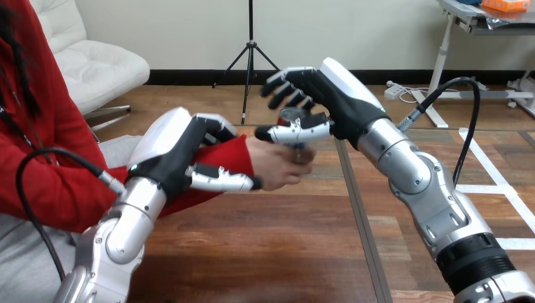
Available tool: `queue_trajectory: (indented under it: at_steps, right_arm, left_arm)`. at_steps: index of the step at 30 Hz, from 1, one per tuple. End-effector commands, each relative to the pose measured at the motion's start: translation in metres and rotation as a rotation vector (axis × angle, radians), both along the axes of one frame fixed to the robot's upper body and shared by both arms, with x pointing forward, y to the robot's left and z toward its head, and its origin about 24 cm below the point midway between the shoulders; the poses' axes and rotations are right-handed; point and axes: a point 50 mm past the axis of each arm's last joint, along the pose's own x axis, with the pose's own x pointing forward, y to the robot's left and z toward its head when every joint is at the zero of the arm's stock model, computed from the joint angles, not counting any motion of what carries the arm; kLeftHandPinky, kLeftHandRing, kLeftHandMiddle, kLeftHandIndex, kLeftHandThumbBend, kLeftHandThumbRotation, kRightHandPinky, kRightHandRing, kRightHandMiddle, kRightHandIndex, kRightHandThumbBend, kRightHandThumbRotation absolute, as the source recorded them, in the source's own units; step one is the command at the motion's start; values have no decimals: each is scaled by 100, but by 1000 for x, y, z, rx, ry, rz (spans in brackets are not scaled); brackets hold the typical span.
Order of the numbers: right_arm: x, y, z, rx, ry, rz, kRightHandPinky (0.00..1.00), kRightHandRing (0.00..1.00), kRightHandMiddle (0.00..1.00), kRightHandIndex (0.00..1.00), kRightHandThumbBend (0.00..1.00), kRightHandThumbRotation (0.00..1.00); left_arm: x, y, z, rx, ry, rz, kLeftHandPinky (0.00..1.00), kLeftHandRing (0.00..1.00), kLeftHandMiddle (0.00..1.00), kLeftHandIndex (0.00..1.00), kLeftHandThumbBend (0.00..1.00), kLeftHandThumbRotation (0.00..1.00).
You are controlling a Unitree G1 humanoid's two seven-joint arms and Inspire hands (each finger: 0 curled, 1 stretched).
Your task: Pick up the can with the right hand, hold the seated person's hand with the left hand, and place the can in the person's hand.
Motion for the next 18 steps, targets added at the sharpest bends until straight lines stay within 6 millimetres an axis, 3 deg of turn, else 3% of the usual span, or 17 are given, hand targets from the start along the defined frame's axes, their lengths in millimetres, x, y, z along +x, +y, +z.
queue_trajectory:
  at_steps: [1,7,18]
  right_arm:
    - [-2,0,37,63,-147,40,57,67,69,74,89,98]
    - [-6,-5,33,86,-148,39,56,64,67,71,91,100]
    - [-11,-11,25,112,-128,32,58,63,68,78,89,100]
  left_arm:
    - [6,-24,73,-68,-294,-134,57,70,75,77,100,77]
    - [4,-23,72,-71,-292,-136,58,72,76,77,100,81]
    - [2,-23,72,-55,-281,-142,58,72,76,76,100,87]
